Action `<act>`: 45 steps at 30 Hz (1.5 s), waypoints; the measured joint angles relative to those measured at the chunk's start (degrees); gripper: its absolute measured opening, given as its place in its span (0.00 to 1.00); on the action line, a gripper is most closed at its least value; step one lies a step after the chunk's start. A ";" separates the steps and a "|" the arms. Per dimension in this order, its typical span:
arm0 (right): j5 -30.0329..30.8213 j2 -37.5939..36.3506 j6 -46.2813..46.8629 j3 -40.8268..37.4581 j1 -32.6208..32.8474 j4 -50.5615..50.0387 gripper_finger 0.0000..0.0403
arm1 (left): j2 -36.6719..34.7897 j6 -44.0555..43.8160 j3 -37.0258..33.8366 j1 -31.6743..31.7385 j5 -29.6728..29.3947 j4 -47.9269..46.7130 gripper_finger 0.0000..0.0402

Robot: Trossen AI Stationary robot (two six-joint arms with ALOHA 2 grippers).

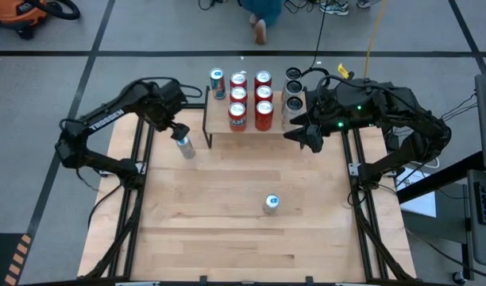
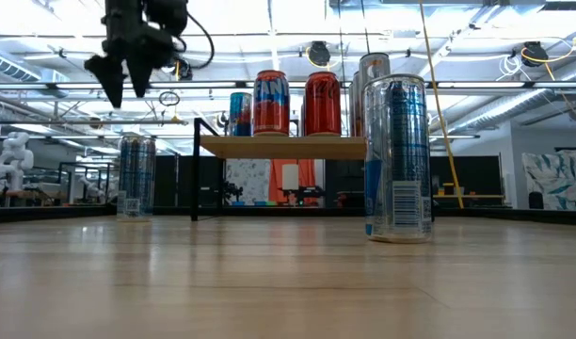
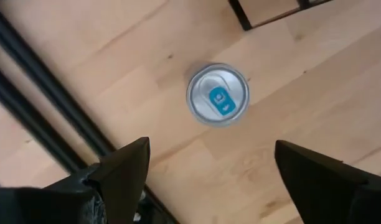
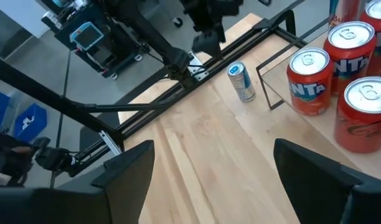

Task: Place canned beverage on shelf
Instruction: Put the top blue soda can on the shelf aligned with the other blue soda can

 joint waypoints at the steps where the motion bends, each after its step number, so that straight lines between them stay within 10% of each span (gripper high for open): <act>1: -0.01 0.00 -0.54 0.00 0.00 0.00 0.77 | 0.02 -0.01 -1.26 0.04 0.33 1.24 0.85; 45: -0.26 0.00 -3.64 0.00 0.09 -0.46 0.77 | 0.02 -5.94 -14.14 -0.95 0.30 17.89 0.85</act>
